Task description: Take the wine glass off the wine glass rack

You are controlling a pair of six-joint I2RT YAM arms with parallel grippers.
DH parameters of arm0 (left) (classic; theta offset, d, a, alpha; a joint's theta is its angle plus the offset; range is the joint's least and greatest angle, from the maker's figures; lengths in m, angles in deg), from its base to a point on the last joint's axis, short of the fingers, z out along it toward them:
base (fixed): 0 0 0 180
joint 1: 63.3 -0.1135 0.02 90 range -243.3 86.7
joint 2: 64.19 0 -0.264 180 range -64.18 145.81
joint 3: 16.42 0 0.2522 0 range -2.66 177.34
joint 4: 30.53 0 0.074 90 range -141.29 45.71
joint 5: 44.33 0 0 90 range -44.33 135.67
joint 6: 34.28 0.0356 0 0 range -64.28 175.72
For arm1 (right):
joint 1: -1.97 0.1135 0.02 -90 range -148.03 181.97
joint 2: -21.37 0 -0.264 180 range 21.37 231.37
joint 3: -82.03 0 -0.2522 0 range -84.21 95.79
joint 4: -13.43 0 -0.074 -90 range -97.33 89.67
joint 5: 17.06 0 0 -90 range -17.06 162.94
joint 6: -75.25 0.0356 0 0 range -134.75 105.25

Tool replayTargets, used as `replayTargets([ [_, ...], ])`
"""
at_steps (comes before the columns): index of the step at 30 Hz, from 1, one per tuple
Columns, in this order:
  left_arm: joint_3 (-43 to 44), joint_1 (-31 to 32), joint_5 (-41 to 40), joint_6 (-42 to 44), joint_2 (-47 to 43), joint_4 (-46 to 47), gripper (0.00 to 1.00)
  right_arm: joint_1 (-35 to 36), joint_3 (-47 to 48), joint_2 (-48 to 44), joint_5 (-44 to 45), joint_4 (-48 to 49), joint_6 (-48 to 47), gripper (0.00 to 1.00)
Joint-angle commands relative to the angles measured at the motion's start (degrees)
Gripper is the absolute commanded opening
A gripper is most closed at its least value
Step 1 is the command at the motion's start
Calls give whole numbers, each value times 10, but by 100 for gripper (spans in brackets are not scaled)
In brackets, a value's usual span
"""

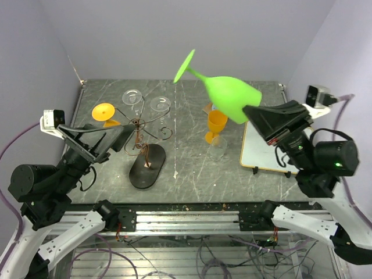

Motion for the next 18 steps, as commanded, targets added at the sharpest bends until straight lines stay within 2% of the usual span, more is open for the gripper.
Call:
replayTargets([
  [1,-12,-1,-69,74,-29,-76,93,1,59,-24,188,-312,-162,0],
  [7,100,-2,-106,177,0,-220,94,1,83,-45,233,-592,-220,0],
  [12,189,-2,-176,247,31,-344,95,1,90,-21,215,-790,-240,0],
  [14,223,-2,-209,265,42,-392,95,1,91,4,190,-848,-246,0],
  [18,264,-1,-243,294,64,-457,90,1,81,65,155,-901,-265,0],
])
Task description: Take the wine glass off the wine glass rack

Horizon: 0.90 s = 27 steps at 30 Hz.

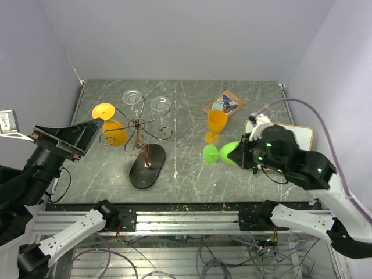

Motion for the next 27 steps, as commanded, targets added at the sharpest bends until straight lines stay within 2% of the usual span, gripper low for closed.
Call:
replayTargets([
  [1,38,-2,-74,62,33,-124,89,1,1,68,-26,-130,-33,0],
  [7,38,-2,-104,37,30,-206,85,1,31,179,29,-136,-43,0],
  [12,14,-1,-92,5,5,-238,83,-1,27,233,25,-101,-60,0],
  [25,-12,-1,-63,-10,-9,-252,82,-8,-43,279,24,-37,-77,0],
  [27,-16,-2,-51,-10,-6,-252,83,-7,-50,284,28,-31,-77,3],
])
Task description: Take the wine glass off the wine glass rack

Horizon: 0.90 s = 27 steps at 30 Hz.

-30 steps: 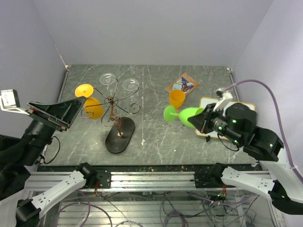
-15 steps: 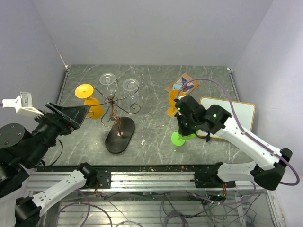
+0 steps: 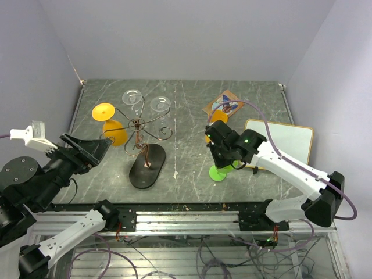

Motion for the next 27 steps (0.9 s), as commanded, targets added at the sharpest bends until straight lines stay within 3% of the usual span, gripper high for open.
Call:
replayTargets([
  [1,-13,-2,29,-4,4,-7,83,-2,-16,12,16,31,-9,7],
  [8,-35,-1,70,-15,5,6,84,-2,47,-4,18,-3,-15,60],
  [12,-43,-1,82,-16,14,0,83,-3,124,-16,20,-33,-29,78],
  [15,-50,-2,85,-21,18,-3,80,-18,175,-15,5,-16,-47,87],
  [20,-76,-2,87,-37,10,-2,75,-113,237,9,-151,91,-55,88],
  [27,-87,-1,74,-49,10,-4,67,-159,290,74,-328,253,13,88],
])
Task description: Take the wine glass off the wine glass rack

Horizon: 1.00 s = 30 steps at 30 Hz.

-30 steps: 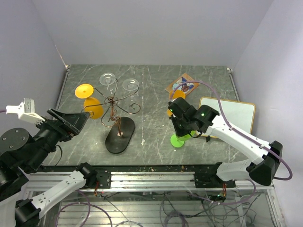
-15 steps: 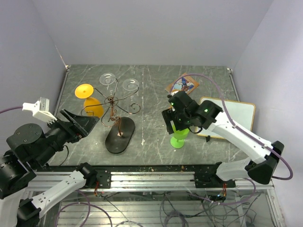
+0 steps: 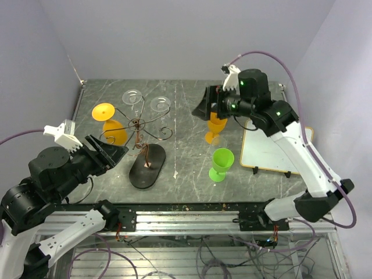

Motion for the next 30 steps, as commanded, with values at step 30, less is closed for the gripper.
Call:
replayTargets([
  [30,-48,-1,0,-12,9,-6,51,-2,179,287,-287,207,85,81],
])
